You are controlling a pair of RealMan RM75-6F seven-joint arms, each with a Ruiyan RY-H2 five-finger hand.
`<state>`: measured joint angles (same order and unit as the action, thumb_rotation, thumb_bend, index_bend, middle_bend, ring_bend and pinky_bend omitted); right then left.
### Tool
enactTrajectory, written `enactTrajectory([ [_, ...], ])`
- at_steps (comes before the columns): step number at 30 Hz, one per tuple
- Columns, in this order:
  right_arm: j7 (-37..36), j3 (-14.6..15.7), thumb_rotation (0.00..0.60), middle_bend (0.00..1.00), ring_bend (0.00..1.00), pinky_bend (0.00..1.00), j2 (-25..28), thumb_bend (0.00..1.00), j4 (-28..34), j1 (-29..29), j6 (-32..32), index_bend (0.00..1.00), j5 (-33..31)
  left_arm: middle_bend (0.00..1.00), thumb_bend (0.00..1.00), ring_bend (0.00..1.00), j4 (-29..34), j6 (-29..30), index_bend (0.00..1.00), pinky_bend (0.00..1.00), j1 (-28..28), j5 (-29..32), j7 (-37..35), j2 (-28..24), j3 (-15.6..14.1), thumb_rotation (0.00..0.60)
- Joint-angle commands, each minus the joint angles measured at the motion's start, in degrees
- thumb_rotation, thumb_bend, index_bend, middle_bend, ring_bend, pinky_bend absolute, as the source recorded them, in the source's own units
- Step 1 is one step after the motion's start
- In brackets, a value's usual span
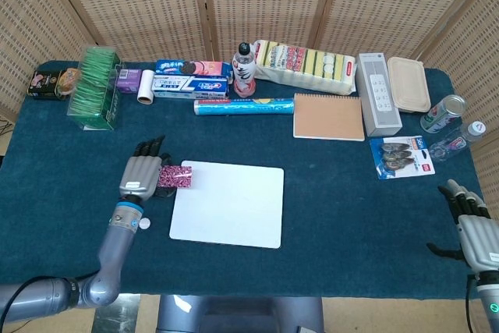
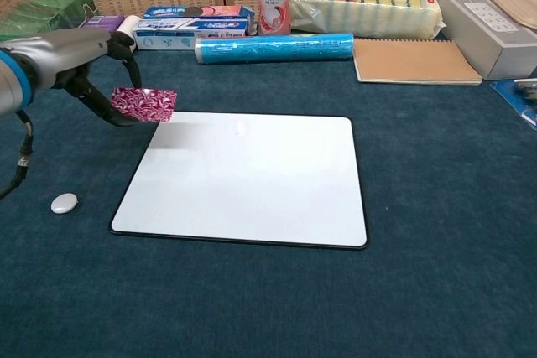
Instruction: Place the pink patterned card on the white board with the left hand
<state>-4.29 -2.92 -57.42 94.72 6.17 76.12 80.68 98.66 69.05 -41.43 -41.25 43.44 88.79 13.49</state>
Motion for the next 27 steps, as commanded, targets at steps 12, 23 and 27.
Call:
enactTrajectory([
  [12,-0.15,0.02,0.600,0.00,0.00,0.00,0.16,0.00,-0.19,0.23,-0.69,0.03,-0.32,0.00,0.17,0.00,-3.80,-4.29,0.41,0.05,-7.56,3.14,5.77,7.81,-1.65,0.600],
  [23,-0.08,0.11,0.599,0.00,0.00,0.00,0.12,0.00,-0.09,0.12,-0.53,0.03,-0.24,0.00,0.08,0.00,1.54,-7.28,0.00,0.05,-7.43,3.51,2.75,2.12,-3.02,0.600],
  [27,0.15,0.13,0.600,0.00,0.00,0.00,0.12,0.00,0.03,0.13,-0.56,0.03,-0.28,0.00,0.08,0.00,3.72,-6.93,0.00,0.05,-5.42,-1.85,-0.72,-1.92,-4.91,0.600],
])
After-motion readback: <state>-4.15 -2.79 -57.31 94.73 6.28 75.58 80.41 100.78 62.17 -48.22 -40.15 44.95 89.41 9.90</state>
